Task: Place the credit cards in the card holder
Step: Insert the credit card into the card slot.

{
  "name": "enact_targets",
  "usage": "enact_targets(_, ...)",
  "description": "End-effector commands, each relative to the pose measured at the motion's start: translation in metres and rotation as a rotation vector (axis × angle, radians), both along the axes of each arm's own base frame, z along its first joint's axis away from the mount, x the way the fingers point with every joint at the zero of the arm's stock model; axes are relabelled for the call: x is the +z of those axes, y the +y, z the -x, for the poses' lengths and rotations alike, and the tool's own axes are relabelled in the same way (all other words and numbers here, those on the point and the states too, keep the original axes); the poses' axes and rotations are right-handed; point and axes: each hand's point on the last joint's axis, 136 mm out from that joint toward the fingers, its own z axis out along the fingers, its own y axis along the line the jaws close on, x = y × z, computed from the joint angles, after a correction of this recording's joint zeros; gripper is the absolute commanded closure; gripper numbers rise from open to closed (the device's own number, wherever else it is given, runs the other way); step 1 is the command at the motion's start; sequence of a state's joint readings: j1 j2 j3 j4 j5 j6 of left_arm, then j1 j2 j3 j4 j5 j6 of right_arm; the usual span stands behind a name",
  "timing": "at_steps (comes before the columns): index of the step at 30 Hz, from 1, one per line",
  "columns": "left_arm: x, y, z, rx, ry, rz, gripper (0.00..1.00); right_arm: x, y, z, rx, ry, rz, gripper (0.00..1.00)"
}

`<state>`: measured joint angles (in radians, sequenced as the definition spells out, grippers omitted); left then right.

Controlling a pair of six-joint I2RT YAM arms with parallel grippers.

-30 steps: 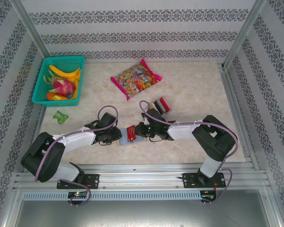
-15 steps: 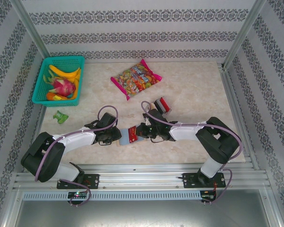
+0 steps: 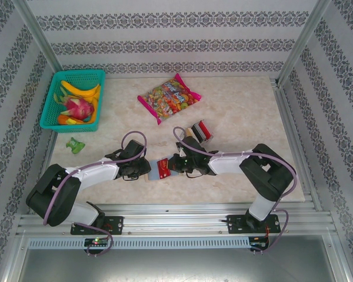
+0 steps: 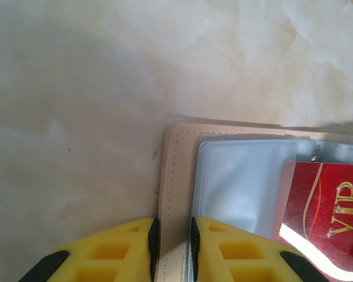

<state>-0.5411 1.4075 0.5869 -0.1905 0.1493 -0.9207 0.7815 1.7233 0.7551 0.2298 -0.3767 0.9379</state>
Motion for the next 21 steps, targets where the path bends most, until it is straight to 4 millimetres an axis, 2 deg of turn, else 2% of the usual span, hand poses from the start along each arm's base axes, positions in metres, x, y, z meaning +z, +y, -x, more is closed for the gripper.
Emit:
enact_targets(1,-0.005,-0.006,-0.006,-0.009,-0.006,0.015,0.75,-0.007,0.005,0.001,0.018,0.014,0.016,0.98)
enact_targets(4,-0.004,-0.005,-0.005,-0.006,-0.006,0.014,0.75,-0.006,0.006,-0.002,0.018,0.014,0.020,0.99)
enact_targets(6,-0.004,-0.005,-0.005,-0.007,-0.008,0.014,0.75,-0.003,-0.007,-0.006,-0.031,-0.020,0.051,0.99)
enact_targets(8,-0.004,-0.003,-0.004,-0.002,-0.009,0.015,0.75,-0.001,-0.010,-0.007,-0.052,-0.028,0.035,0.98)
enact_targets(11,-0.005,-0.004,-0.005,-0.001,-0.014,0.021,0.75,-0.002,0.003,-0.004,0.014,-0.015,0.016,0.98)
enact_targets(15,-0.004,-0.005,-0.005,-0.004,-0.013,0.022,0.75,-0.003,0.011,-0.009,0.016,-0.007,0.011,0.98)
enact_targets(21,-0.003,-0.005,-0.006,-0.006,-0.016,0.019,0.75,-0.008,0.020,-0.002,0.018,0.028,-0.009,0.96)
